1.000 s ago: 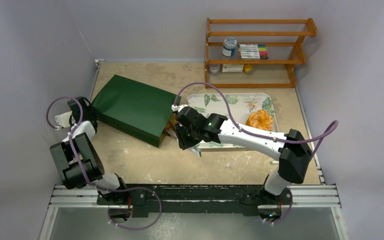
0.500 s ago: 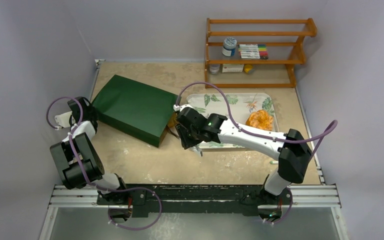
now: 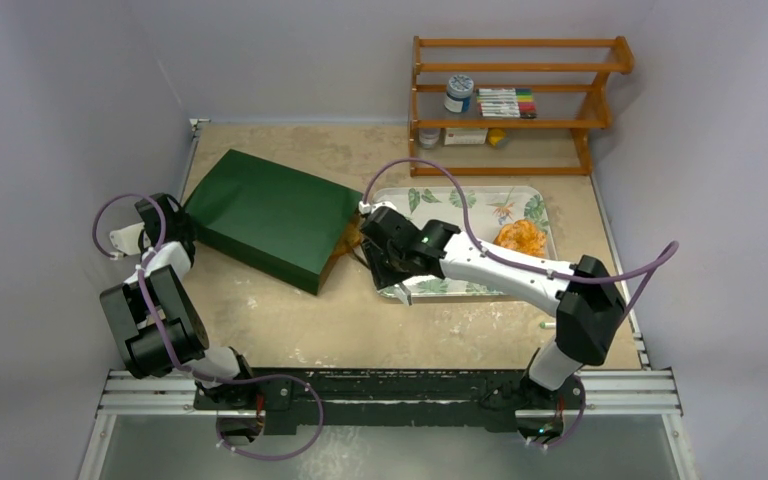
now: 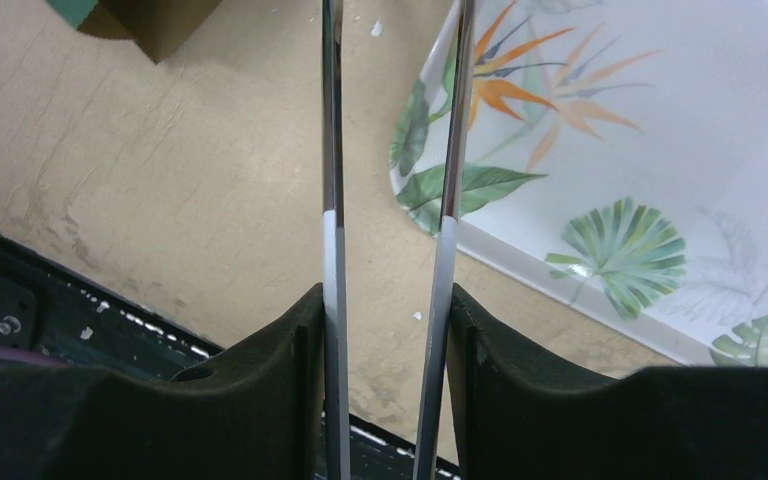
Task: Take the fake bread out of the paper bag
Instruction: Adjust the paper bag at the center of the board, then take out the fake bread from the paper bag.
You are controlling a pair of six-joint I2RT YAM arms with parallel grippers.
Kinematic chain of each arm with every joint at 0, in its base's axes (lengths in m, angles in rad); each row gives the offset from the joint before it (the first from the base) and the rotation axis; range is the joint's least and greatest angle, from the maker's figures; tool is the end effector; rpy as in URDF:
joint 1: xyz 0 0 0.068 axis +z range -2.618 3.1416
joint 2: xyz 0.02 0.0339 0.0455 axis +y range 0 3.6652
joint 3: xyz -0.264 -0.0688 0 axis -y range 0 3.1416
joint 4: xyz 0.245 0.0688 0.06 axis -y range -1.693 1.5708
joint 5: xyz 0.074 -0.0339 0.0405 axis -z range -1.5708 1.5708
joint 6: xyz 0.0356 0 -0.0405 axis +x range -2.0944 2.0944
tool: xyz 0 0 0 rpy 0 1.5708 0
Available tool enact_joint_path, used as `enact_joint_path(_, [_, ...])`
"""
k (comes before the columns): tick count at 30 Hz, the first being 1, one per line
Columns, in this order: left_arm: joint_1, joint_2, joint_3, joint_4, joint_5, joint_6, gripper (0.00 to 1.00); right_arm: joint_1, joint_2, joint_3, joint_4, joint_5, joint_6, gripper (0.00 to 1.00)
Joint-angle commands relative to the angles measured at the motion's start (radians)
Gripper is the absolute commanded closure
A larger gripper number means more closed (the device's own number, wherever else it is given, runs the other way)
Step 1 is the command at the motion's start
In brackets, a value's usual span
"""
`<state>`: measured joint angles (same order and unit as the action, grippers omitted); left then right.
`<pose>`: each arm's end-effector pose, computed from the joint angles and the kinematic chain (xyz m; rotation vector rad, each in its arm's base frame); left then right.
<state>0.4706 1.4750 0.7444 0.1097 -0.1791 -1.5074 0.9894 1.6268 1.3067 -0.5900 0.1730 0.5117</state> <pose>0.2698 0.1444 0.1941 -1.8981 1.1266 -0.3898 0.1991 0.2918 0.2708 -0.5216 2.4579 0.4281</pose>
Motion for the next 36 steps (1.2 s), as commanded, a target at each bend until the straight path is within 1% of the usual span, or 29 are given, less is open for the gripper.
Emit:
enact_joint_path(1, [0.01,-0.002,0.017,0.041,-0.004,0.009,1.0,-0.043,-0.052,0.024,0.034,0.01,-0.016,0.55])
enact_joint_path(9, [0.01,0.005,0.015,0.045,-0.004,0.014,1.0,-0.12,-0.051,0.009,0.143,-0.128,-0.064,0.54])
enact_joint_path(15, [0.01,0.015,0.02,0.05,-0.004,0.016,1.0,-0.136,-0.02,0.0,0.183,-0.212,-0.075,0.54])
enact_joint_path(26, [0.01,0.03,0.01,0.062,-0.007,0.019,1.0,-0.148,-0.021,-0.052,0.186,-0.224,-0.061,0.53])
enact_joint_path(36, [0.01,0.03,0.005,0.066,-0.01,0.017,1.0,-0.159,-0.019,-0.062,0.19,-0.224,-0.071,0.52])
